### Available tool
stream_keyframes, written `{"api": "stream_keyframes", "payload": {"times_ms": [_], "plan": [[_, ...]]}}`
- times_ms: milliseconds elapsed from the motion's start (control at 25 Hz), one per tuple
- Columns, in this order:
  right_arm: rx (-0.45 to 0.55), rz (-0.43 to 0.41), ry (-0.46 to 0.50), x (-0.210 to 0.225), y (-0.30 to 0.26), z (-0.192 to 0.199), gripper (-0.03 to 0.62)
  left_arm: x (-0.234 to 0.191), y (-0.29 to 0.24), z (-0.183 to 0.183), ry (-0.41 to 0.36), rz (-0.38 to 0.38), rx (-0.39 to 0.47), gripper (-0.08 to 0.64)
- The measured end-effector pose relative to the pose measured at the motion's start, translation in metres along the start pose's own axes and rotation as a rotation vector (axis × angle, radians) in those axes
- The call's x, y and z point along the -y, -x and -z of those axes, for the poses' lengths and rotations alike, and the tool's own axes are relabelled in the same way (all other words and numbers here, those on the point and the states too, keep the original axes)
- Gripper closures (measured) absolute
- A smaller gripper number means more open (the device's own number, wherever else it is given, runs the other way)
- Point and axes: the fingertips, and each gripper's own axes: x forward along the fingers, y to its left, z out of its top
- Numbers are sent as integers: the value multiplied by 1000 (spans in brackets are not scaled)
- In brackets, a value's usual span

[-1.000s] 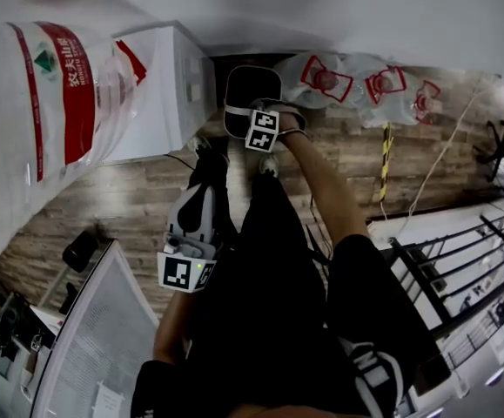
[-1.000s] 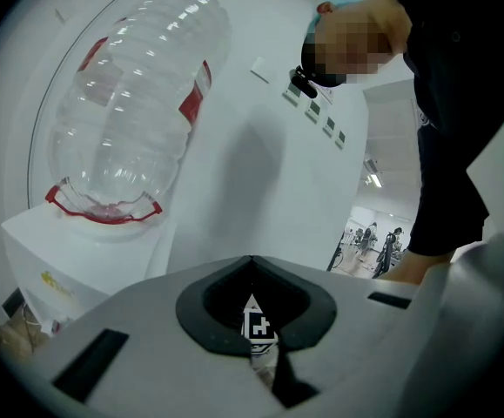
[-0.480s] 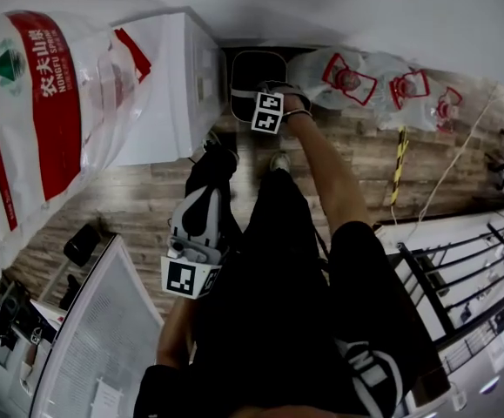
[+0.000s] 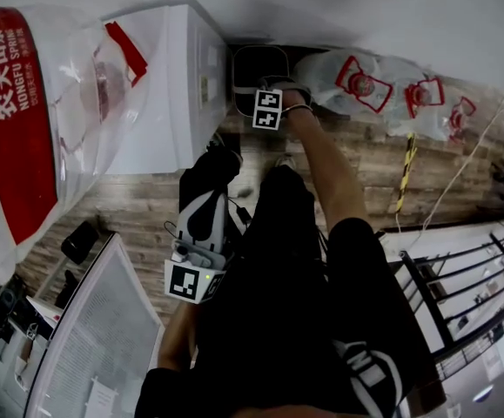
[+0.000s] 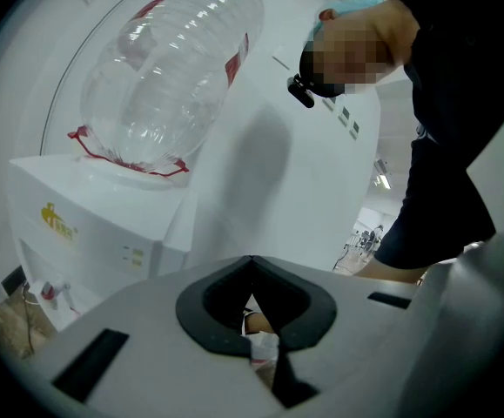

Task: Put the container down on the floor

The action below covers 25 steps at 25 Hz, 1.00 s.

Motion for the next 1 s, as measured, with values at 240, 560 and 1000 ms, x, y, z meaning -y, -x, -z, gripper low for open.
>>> {"api": "stream_keyframes", "payload": {"times_ms": [240, 560, 1000], "plan": [[-1, 11, 25, 9, -24, -1, 535, -10, -5, 12, -5, -6, -12, 528], [-7, 33, 64, 9, -51, -8, 535, -22, -13, 21, -4, -13, -25, 528], [-35, -20, 27, -22, -95, -4, 536, -28, -15, 38, 1, -6, -75, 528]]}}
